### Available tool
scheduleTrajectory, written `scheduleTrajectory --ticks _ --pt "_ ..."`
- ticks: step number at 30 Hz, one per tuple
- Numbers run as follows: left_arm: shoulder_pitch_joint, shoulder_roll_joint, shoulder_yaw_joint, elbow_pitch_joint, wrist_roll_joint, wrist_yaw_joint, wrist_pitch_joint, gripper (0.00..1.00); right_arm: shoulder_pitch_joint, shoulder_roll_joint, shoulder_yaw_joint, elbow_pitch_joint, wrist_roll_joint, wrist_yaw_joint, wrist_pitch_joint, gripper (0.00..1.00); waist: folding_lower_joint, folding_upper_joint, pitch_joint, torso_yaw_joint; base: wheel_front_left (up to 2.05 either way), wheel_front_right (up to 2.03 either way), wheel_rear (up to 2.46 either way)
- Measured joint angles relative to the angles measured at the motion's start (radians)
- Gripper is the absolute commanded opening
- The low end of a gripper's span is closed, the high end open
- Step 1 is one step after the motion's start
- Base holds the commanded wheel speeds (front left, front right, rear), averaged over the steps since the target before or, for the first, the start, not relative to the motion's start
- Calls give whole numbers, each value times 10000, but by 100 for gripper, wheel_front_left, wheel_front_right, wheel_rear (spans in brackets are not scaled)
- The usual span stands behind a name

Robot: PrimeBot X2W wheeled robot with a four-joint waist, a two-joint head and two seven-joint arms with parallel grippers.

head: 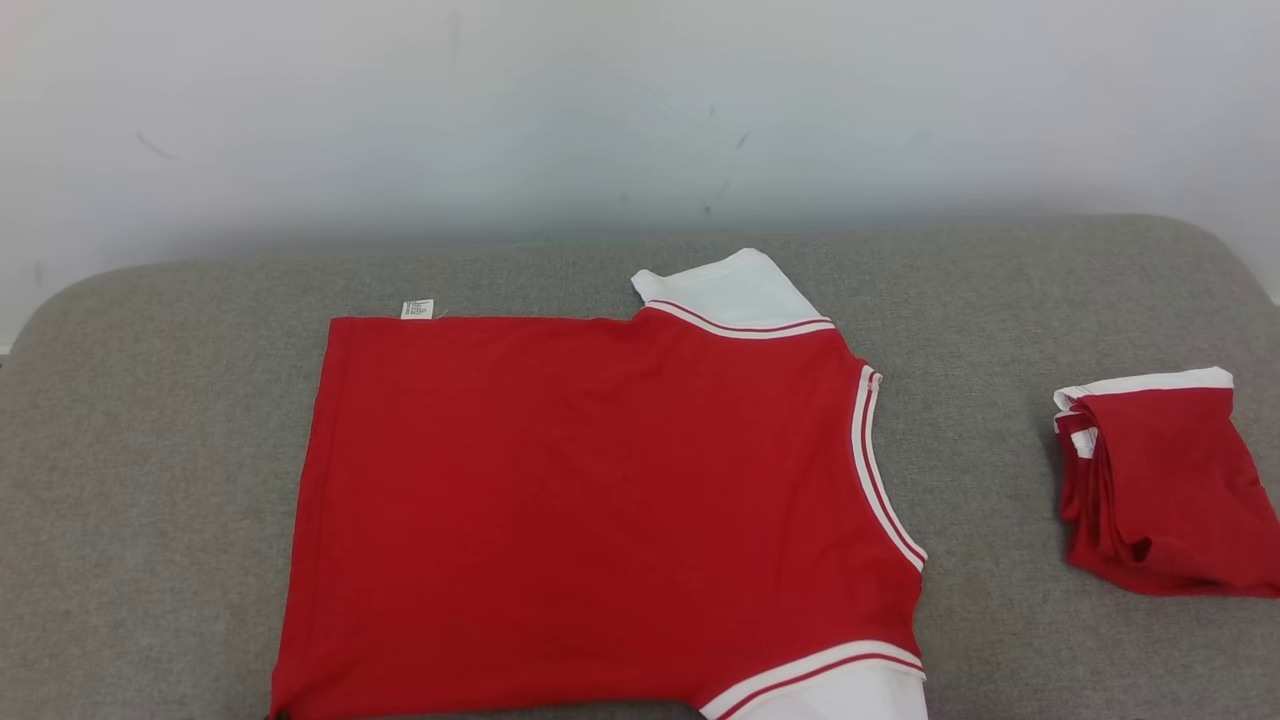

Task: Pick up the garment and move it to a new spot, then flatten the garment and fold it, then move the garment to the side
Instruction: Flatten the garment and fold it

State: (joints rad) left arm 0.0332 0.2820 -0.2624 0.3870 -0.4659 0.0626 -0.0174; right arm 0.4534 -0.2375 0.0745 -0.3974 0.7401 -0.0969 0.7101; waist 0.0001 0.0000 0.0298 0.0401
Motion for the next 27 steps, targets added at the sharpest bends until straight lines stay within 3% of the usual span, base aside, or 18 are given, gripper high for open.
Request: scheduleTrajectory --ticks 3,4,5,6,7,18,27 --pt "48 10 -13 -115 0 56 165 0 127 0 40 77 65 -12 130 0 0 0 23 22 0 0 0" --pt "50 27 -36 -148 2 81 272 19 94 36 27 153 69 -17 196 0 0 0 40 33 0 0 0" --pt "51 27 -36 -167 2 81 330 63 80 75 21 198 71 -77 205 0 0 0 48 39 0 0 0" --pt "50 27 -58 -178 2 81 408 100 72 111 31 276 79 -90 215 16 0 0 56 44 0 0 0" --pt "50 23 -71 -198 2 90 449 100 55 161 31 370 81 -92 215 100 0 0 63 50 0 0 0" --pt "58 100 -104 -477 81 261 788 100 -384 324 -117 1131 -341 -190 211 100 0 0 -25 190 0 0 0" --pt "18 -29 552 -1544 504 527 -21 100 -2366 821 -991 1260 -1557 -267 -1747 100 0 1 -446 330 0 0 0"
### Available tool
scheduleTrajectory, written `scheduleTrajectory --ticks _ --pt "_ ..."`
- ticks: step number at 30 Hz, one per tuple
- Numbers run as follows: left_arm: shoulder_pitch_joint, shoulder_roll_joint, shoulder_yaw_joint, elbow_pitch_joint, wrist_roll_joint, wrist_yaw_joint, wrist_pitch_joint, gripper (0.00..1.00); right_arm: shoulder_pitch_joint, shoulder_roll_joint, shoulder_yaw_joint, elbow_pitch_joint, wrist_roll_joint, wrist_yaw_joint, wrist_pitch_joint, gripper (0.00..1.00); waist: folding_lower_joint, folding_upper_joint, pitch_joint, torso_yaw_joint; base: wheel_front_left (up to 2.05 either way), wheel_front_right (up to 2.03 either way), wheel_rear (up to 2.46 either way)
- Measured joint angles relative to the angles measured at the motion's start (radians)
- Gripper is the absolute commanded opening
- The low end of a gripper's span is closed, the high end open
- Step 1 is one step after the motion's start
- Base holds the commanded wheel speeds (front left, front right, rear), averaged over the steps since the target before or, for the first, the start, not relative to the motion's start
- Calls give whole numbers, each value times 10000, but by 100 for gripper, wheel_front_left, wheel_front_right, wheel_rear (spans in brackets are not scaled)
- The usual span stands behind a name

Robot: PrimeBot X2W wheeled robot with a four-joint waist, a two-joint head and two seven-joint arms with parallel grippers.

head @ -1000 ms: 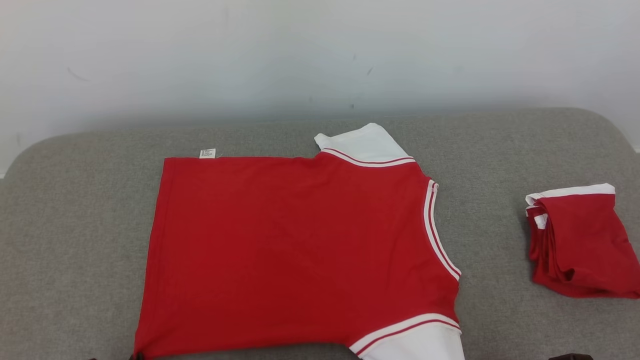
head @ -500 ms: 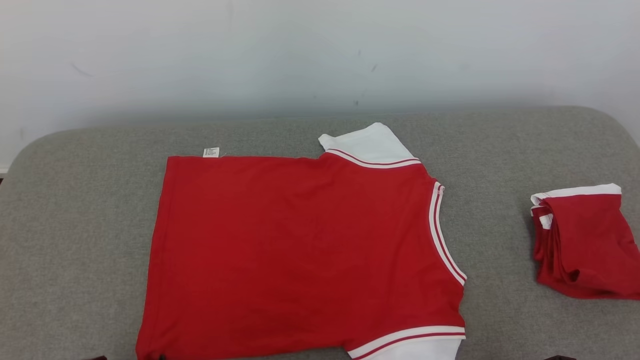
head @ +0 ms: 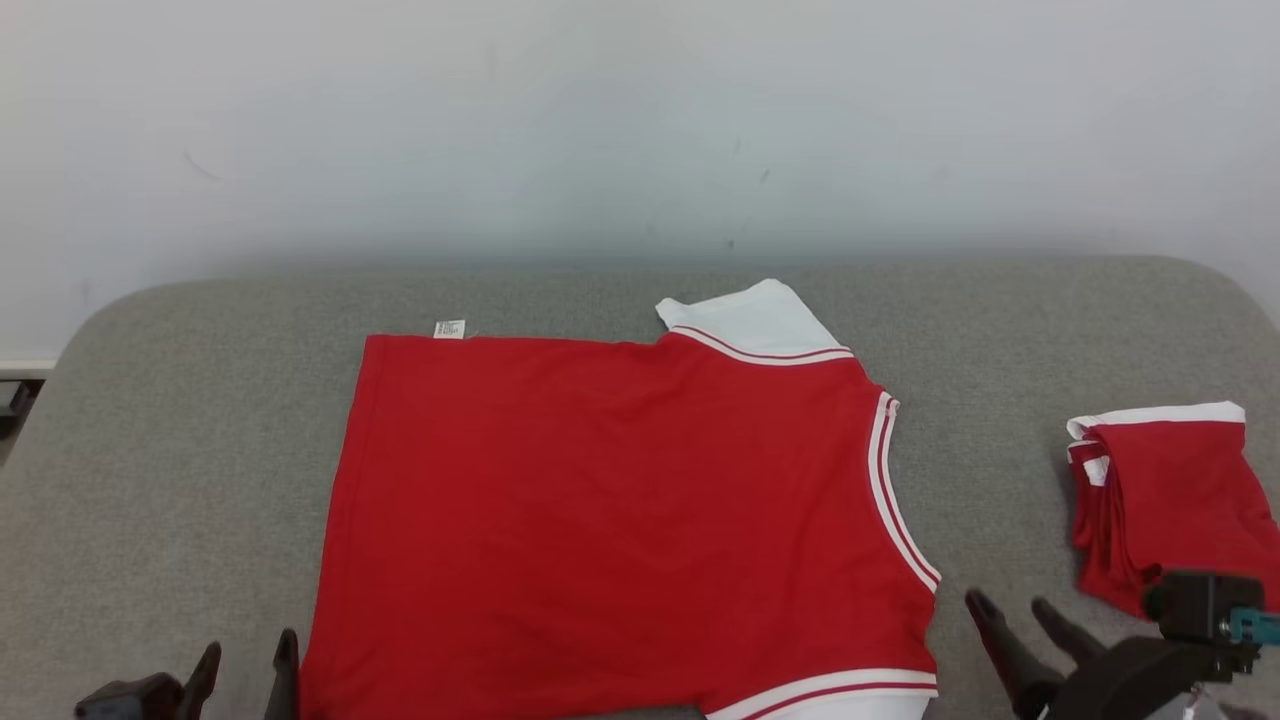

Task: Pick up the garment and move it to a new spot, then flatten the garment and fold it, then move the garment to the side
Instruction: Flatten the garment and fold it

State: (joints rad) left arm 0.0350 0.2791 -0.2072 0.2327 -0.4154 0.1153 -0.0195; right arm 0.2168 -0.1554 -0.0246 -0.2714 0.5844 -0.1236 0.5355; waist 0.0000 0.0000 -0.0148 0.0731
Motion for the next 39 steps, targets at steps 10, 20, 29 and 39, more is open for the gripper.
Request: scheduleTrajectory --ticks 10,20,29,39 --pt "-364 -497 -410 -813 614 75 -445 100 -1143 65 309 635 -1546 0 -1992 100 0 0 -606 -25 0 0 0" --pt "-449 -658 -786 -940 913 75 -525 100 -1247 -290 374 1475 -2500 6 -3457 100 0 0 -930 -168 0 0 0" --pt "-422 -610 -773 -943 972 75 -510 100 -1011 -784 309 2000 -2443 732 -4322 100 0 0 -896 -185 0 0 0" --pt "-359 -566 -719 -1035 972 77 -332 100 -995 -934 272 2263 -2219 1241 -4961 100 0 0 -657 -208 0 0 0"
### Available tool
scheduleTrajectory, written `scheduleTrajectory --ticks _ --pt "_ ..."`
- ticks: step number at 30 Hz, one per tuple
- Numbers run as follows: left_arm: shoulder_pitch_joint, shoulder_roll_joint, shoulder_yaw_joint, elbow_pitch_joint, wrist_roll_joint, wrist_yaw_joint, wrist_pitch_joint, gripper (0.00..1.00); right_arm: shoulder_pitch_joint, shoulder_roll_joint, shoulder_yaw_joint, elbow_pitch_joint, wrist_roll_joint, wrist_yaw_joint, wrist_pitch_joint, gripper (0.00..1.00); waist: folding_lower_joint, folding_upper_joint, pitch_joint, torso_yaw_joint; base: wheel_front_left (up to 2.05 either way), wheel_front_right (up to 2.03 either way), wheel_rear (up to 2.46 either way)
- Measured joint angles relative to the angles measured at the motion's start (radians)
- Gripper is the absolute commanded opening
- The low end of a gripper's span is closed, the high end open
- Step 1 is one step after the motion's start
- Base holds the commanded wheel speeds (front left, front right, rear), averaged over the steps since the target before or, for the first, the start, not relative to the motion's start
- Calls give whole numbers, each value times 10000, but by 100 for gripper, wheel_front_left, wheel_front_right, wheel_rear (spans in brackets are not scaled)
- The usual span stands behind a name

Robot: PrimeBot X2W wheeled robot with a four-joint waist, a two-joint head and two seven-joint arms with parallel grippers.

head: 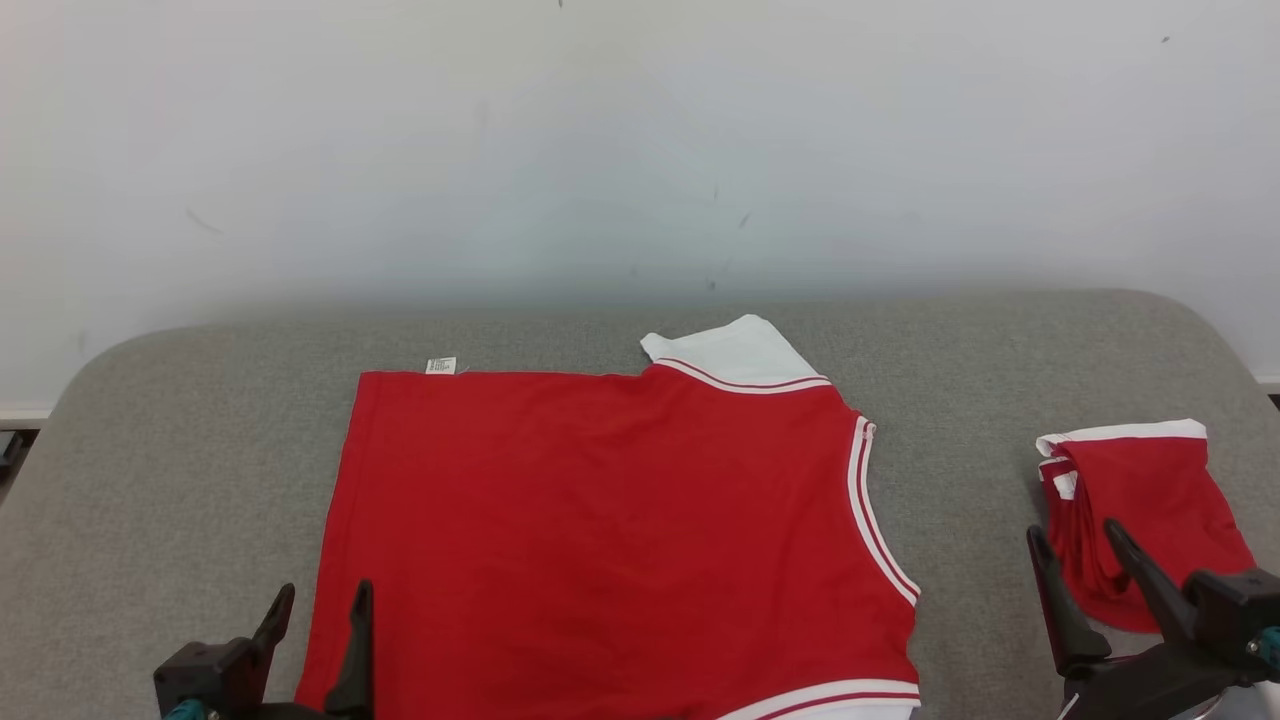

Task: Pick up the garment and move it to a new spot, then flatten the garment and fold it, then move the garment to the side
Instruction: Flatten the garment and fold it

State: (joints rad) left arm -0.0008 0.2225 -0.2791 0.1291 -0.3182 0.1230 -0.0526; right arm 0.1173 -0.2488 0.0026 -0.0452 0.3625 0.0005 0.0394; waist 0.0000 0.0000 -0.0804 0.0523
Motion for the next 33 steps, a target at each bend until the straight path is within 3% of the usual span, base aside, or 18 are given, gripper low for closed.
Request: scheduleTrajectory --ticks 24,31,33 --pt "6 25 29 -77 38 0 190 100 -21 136 188 736 -169 -2 -688 100 0 1 196 76 0 0 0" --pt "362 245 -316 186 334 -13 830 100 424 159 851 1143 -96 366 330 100 0 1 225 148 0 0 0" --pt "798 307 -529 564 188 -267 1452 100 946 146 1106 1319 -73 437 905 100 0 0 247 184 0 0 0"
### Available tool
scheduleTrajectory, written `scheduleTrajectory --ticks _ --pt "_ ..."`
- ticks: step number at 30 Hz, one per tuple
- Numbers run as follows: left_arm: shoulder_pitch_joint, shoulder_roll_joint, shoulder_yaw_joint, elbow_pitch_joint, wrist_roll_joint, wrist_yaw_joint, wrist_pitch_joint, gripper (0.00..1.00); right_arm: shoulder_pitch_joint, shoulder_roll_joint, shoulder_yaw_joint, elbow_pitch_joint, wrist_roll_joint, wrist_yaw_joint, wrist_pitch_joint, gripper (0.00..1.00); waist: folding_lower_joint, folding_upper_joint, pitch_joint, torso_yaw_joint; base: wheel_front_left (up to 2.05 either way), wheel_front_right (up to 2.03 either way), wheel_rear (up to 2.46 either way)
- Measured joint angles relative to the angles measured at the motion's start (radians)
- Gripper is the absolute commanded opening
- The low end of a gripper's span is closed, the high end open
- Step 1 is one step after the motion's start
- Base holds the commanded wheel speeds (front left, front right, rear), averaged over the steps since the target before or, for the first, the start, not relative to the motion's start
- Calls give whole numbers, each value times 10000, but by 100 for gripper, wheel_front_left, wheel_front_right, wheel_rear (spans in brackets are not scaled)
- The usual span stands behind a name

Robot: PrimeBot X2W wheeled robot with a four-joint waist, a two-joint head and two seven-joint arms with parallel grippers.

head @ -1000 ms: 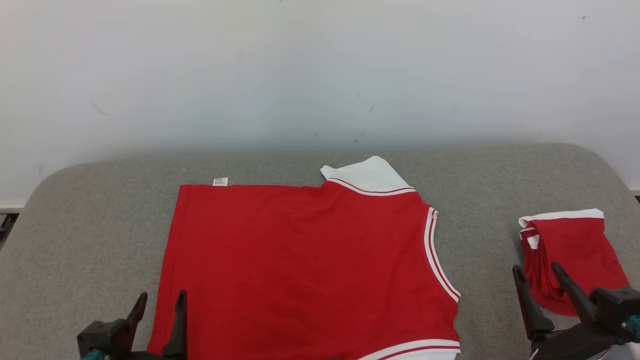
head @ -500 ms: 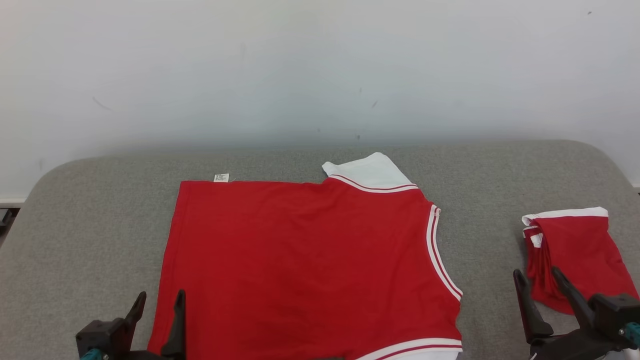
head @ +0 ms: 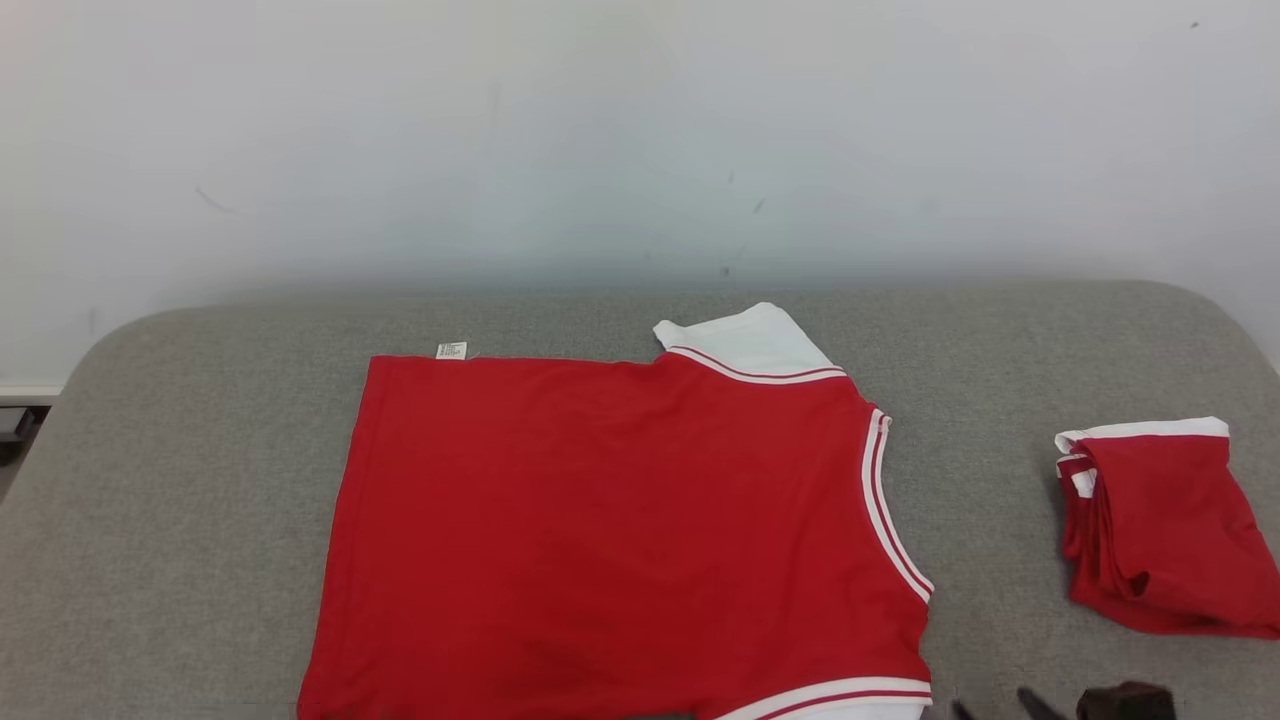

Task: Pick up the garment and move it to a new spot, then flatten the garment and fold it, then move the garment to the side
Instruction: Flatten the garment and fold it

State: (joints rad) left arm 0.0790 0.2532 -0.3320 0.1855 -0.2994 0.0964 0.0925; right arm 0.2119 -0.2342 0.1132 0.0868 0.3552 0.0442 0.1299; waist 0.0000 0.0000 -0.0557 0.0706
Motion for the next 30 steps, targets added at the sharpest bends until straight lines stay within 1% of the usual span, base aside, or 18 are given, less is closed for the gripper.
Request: scheduleTrajectory --ticks 3,8,14,19,23,25,26,27,29,30 --pt "460 -2 -75 320 -303 -13 368 100 231 40 190 56 105 15 426 100 0 1 39 10 0 0 0" --pt "477 15 -2 639 -372 -44 715 100 263 140 364 194 148 15 953 100 0 1 88 6 0 0 0" --pt "281 77 173 1055 -370 2 936 100 304 495 777 449 232 13 1513 100 0 1 161 34 0 0 0" --pt "-121 324 351 1346 -343 15 1093 100 305 734 1028 483 234 -6 1827 100 0 0 249 58 0 0 0" --pt "-481 466 343 1674 -265 -2 1181 100 283 759 1150 479 232 -13 2069 100 0 -1 362 39 0 0 0" --pt "-745 562 357 1881 -267 -92 1225 89 262 754 1179 472 232 -13 2148 100 0 0 431 18 0 0 0" --pt "-872 598 360 1958 -267 -100 1239 86 247 748 1198 458 232 -13 2203 100 0 0 468 6 0 0 0" --pt "-969 637 368 2027 -265 -115 1241 87 238 744 1218 433 230 -13 2238 100 0 0 511 -9 0 0 0" --pt "-1146 685 364 2201 -265 -190 1281 85 216 742 1237 395 230 -13 2314 100 0 -1 604 -43 0 0 0" --pt "-1206 685 355 2257 -265 -251 1287 83 197 738 1241 382 230 -13 2324 100 0 0 651 -61 0 0 0"
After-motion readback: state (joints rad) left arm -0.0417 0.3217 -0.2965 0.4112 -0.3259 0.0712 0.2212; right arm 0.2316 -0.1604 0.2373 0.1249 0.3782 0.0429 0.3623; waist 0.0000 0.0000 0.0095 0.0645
